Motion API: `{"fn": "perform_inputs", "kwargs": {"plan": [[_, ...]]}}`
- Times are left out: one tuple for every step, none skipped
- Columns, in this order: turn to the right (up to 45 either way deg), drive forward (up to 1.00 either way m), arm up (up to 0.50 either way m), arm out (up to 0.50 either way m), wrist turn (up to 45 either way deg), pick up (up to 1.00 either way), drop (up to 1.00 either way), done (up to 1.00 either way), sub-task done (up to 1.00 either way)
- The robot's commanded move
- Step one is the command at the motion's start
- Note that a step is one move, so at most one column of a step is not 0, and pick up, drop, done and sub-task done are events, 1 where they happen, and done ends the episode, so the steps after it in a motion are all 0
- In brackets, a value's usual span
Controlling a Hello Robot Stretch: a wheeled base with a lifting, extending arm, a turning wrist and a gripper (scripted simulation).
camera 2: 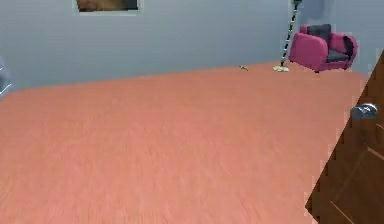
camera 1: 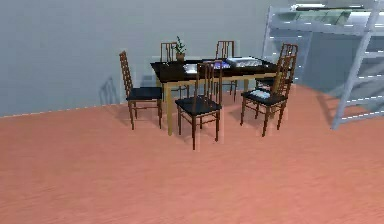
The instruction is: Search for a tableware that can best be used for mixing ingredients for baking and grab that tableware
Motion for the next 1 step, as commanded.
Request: {"fn": "perform_inputs", "kwargs": {"plan": [[-12.0, 0.00, 0.00, 0.00, 0.0, 0.00, 0.00, 0.00, 0.00]]}}
